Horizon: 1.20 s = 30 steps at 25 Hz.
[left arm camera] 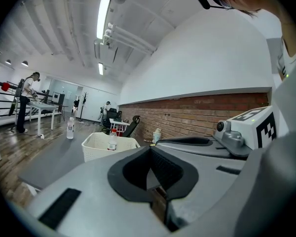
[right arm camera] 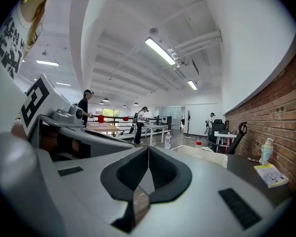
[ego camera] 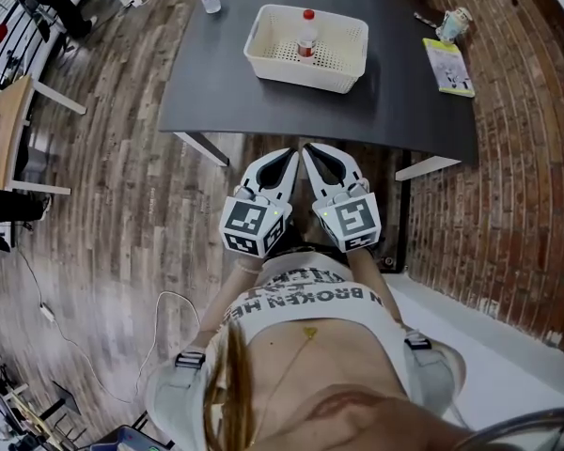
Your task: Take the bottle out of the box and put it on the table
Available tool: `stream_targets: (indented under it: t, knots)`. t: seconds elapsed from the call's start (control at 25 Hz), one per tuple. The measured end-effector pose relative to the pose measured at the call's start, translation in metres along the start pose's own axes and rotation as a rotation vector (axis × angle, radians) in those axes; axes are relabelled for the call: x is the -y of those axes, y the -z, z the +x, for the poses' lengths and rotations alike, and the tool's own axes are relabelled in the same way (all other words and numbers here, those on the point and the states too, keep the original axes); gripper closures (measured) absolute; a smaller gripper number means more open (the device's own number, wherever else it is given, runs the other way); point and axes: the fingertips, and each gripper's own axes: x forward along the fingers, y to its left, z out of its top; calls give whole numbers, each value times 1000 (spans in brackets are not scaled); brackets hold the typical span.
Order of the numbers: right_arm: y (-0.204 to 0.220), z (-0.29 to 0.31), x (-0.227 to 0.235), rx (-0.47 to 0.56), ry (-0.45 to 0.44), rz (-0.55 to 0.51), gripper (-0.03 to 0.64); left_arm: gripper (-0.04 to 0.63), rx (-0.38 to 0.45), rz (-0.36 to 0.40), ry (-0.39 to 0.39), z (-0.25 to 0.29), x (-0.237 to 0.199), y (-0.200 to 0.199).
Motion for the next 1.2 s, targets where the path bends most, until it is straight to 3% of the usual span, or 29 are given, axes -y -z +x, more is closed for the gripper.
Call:
stream_targets:
  t: [0.36, 0.84, 1.2]
  knots:
    - [-3, 39, 3, 12, 20, 51, 607, 591, 7, -10, 7, 8, -35, -6]
    - [1, 65, -2, -20, 3, 33, 607, 591, -1, -13, 18, 9, -62, -9]
    - [-3, 83, 5, -21, -49, 24, 607, 592, 15, -39, -28, 20, -77, -12]
